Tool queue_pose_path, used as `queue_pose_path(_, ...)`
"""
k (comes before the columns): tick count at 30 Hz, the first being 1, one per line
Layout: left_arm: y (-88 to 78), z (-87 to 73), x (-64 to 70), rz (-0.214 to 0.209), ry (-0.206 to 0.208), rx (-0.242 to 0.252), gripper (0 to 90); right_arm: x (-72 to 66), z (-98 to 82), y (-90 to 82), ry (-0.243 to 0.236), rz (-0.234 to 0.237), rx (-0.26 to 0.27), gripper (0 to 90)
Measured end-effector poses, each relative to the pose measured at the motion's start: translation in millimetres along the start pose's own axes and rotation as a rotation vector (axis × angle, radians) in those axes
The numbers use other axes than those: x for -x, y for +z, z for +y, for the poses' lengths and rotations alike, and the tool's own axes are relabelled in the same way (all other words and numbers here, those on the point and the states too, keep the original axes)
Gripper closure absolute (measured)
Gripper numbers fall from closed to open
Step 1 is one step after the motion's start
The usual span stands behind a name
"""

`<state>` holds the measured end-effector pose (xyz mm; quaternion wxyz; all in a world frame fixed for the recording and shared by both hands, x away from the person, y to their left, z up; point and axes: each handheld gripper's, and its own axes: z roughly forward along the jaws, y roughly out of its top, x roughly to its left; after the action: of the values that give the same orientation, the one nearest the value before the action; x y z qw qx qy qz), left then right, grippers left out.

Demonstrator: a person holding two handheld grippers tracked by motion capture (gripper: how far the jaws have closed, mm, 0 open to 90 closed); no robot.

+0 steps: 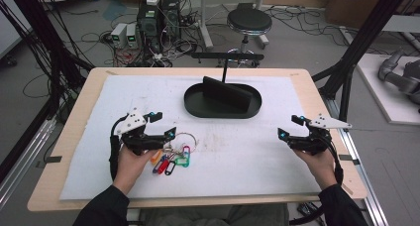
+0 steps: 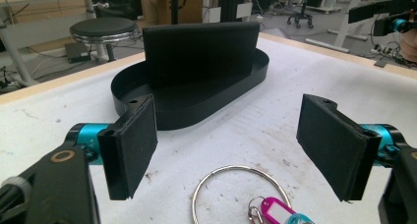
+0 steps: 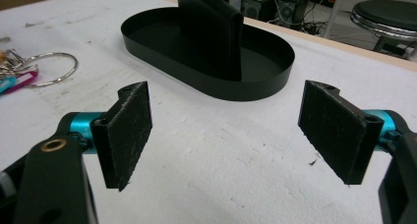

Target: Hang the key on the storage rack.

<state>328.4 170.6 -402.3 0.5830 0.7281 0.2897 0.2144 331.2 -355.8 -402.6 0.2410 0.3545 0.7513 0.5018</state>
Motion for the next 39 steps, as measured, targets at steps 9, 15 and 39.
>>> queue_pose_path(9,2.3,-5.8,-4.8,0.013,-0.033,-0.041,23.2,1.1,1.5,5.5,-0.002,-0.003,-0.002,21.4)
queue_pose_path(15,13.3,-11.9,-7.7,0.029,-0.037,-0.128,29.2,-0.2,1.7,9.9,-0.012,-0.002,-0.009,21.9)
queue_pose_path(39,41.8,-31.6,-11.7,0.082,-0.043,-0.4,68.1,-1.6,0.7,11.1,-0.02,0.003,-0.018,25.8)
